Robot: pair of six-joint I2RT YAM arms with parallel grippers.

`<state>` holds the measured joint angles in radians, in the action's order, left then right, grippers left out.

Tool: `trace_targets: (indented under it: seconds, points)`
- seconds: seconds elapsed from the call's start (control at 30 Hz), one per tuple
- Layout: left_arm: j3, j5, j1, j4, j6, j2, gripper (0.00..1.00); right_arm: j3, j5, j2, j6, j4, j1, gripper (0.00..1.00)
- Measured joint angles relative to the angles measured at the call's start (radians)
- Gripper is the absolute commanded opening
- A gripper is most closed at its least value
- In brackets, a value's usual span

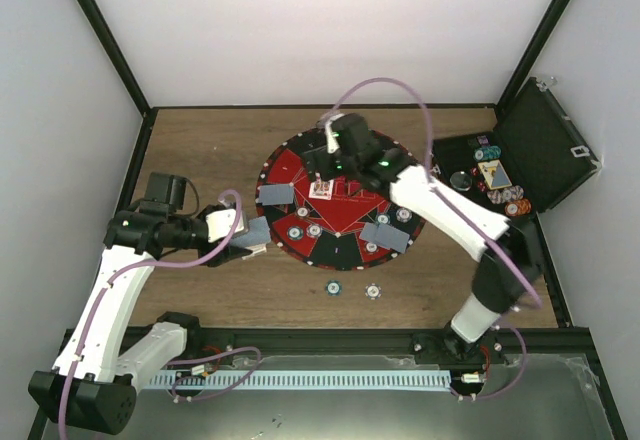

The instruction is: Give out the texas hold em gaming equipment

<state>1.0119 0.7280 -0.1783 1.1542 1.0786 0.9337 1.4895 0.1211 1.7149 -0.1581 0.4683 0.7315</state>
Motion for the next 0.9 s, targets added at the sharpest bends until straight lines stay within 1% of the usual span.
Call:
trace_targets:
  seconds: [0.07, 0.17, 0.23, 0.3, 0.37, 0.47, 0.6, 0.9]
  points:
    - [0.0, 0.0, 0.0, 0.0, 0.0, 0.0, 0.1, -0.056, -0.085, -0.109, -0.082, -0.042, -0.028, 1.0]
    - [0.0, 0.0, 0.0, 0.0, 0.0, 0.0, 0.1, -0.156, -0.273, -0.243, -0.191, -0.135, -0.077, 1.0]
    - [0.0, 0.0, 0.0, 0.0, 0.0, 0.0, 0.1, -0.202, -0.381, -0.276, -0.245, -0.176, -0.091, 1.0]
    - [0.0, 0.0, 0.0, -0.001, 0.0, 0.0, 0.1, -0.224, -0.48, -0.274, -0.296, -0.193, -0.091, 1.0]
    - [0.0, 0.0, 0.0, -0.002, 0.0, 0.0, 0.1, -0.252, -0.558, -0.267, -0.357, -0.209, -0.076, 0.97]
    - [0.0, 0.0, 0.0, -0.01, -0.001, 0.0, 0.1, -0.286, -0.633, -0.266, -0.44, -0.22, -0.04, 0.93]
    - [0.0, 0.0, 0.0, -0.016, -0.001, 0.0, 0.1, -0.32, -0.685, -0.268, -0.526, -0.261, 0.032, 0.9]
    - [-0.003, 0.0, 0.0, -0.023, -0.003, 0.002, 0.1, -0.34, -0.724, -0.246, -0.648, -0.335, 0.13, 0.9]
